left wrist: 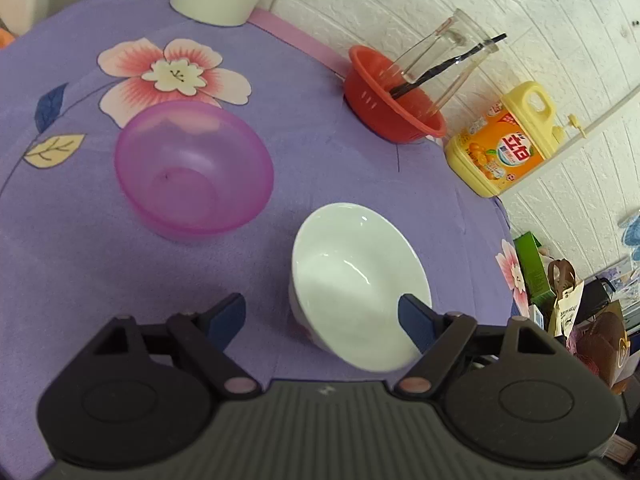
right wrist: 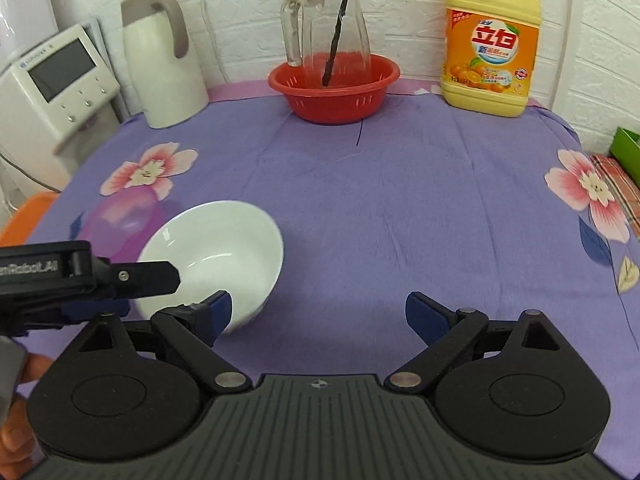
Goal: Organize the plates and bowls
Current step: 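Move the left tool toward the white red-patterned bowl, then close the left tool on the white red-patterned bowl's rim, then lower the white bowl into the steel bowl and open the left tool, then move the open left tool to the pink plastic bowl, then close the left tool on the pink bowl's rim and lift it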
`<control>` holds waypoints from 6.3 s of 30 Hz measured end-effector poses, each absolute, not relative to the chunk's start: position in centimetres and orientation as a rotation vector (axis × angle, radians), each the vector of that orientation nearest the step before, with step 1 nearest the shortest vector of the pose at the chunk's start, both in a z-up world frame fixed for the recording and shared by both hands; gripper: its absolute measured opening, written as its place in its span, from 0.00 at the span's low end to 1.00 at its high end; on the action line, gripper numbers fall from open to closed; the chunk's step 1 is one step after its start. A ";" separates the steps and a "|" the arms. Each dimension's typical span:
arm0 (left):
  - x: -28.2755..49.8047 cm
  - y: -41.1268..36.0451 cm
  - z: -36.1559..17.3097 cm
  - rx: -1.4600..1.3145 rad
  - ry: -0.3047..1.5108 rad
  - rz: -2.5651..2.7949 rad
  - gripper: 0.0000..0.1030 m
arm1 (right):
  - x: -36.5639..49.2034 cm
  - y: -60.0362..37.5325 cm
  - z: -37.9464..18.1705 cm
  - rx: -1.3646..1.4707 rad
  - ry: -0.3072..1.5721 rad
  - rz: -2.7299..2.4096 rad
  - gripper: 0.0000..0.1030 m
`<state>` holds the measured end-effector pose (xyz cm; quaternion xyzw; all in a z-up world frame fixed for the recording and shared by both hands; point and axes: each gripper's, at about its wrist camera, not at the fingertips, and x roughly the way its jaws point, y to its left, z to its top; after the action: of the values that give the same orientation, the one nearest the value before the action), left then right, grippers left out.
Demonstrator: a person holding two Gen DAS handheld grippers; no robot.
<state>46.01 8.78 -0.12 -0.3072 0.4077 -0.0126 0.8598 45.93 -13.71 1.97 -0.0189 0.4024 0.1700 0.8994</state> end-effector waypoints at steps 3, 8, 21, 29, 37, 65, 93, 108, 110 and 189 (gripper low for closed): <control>46.8 8.7 -1.0 -0.639 0.869 -0.003 0.78 | 47.9 -12.5 0.7 -0.068 0.859 0.357 1.00; 47.2 8.8 -1.5 -0.625 0.857 0.045 0.78 | 49.4 -11.0 -0.9 -0.080 0.877 0.388 1.00; 47.0 9.7 -1.9 -0.696 0.842 -0.011 0.58 | 50.4 -10.7 -2.1 -0.109 0.893 0.399 1.00; 47.5 8.4 -1.5 -0.655 0.830 -0.068 0.61 | 49.1 -8.3 -1.3 -0.174 0.848 0.464 1.00; 48.1 8.3 -2.4 -0.703 0.841 -0.100 0.43 | 48.6 -8.1 -1.3 -0.091 0.867 0.506 0.93; 33.4 -0.8 2.4 -0.603 0.838 -0.311 0.37 | 32.3 -15.0 4.0 -0.193 0.761 0.434 1.00; 26.4 -8.7 -0.8 -0.410 0.934 -0.431 0.63 | 23.4 -24.3 -0.2 -0.014 0.808 0.388 1.00; 25.9 -6.2 2.3 -0.371 0.840 -0.377 0.93 | 22.5 -25.8 1.0 0.026 0.735 0.349 1.00; 26.1 -5.2 2.5 -0.364 0.826 -0.350 0.93 | 22.7 -25.9 1.0 0.031 0.736 0.343 1.00; 51.1 18.6 -2.6 -0.255 0.740 -0.053 0.93 | 47.7 2.8 -2.6 -0.266 0.687 0.644 1.00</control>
<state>51.07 18.57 -2.57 -0.1243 0.3604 -0.0260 0.9241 47.65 2.79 -2.60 -0.1278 0.3299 0.3094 0.8827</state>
